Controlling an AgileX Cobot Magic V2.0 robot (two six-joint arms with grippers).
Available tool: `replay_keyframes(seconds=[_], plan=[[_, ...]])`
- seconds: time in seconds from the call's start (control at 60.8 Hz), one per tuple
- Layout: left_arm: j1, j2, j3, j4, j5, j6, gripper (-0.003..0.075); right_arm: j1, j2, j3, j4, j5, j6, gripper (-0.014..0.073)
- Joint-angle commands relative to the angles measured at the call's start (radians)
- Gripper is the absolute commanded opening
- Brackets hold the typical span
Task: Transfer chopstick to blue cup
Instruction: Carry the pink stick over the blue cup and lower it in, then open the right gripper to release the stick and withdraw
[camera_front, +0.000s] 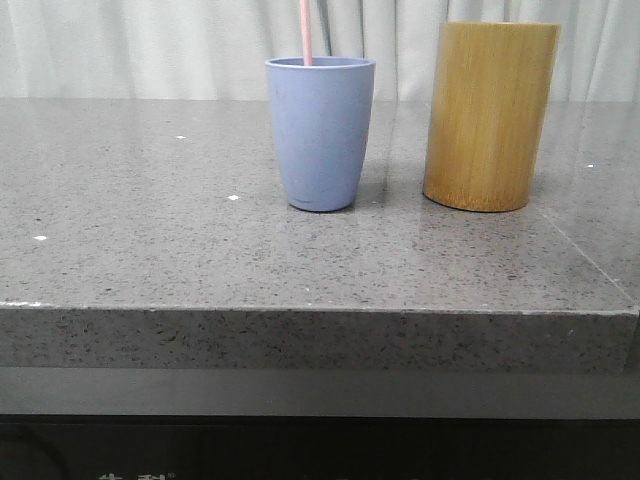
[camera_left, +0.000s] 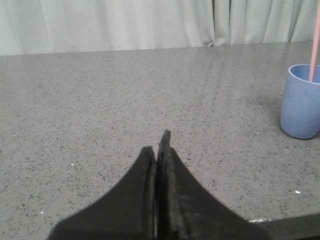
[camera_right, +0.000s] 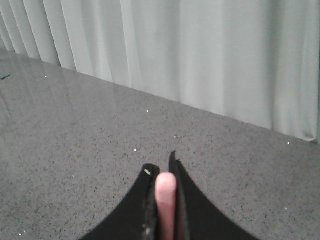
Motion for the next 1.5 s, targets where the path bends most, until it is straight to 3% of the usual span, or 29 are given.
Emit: replay_keyframes(seconds=[0.0,0.312,0.723,0.888,1.2,1.479], plan=[[0.002,0.014,-0.022,-0.009,-0.080,-0.008,-0.0019,0.002,-0.031,-0.027,-0.008,-0.050,-0.007,-0.0043],[0.002,0.014,-0.022,-0.009,-0.086,-0.008,-0.0019,0.002,-0.029,-0.027,-0.008,-0.045,-0.007,0.0190],[0.002,0.014,-0.022,-0.009,-0.086,-0.008,-0.0019,0.001,-0.053,-0.027,-0.008,-0.037,-0.007,0.0199],[0.002,0.014,-0.022,-0.009,-0.086,-0.008,-0.0019,-0.001,-0.100,-0.027,-0.008,-0.037,-0.007,0.0176],[0.002,0.014,-0.022,-0.009,-0.086,-0.008,-0.0019,-0.005,-0.134,-0.027,-0.025,-0.027,-0.007,-0.0122],[0.002,0.014,-0.022,-0.009,-0.086,-0.008,-0.0019,-0.027,-0.191,-0.027,-0.092,0.082,-0.007,-0.0117]])
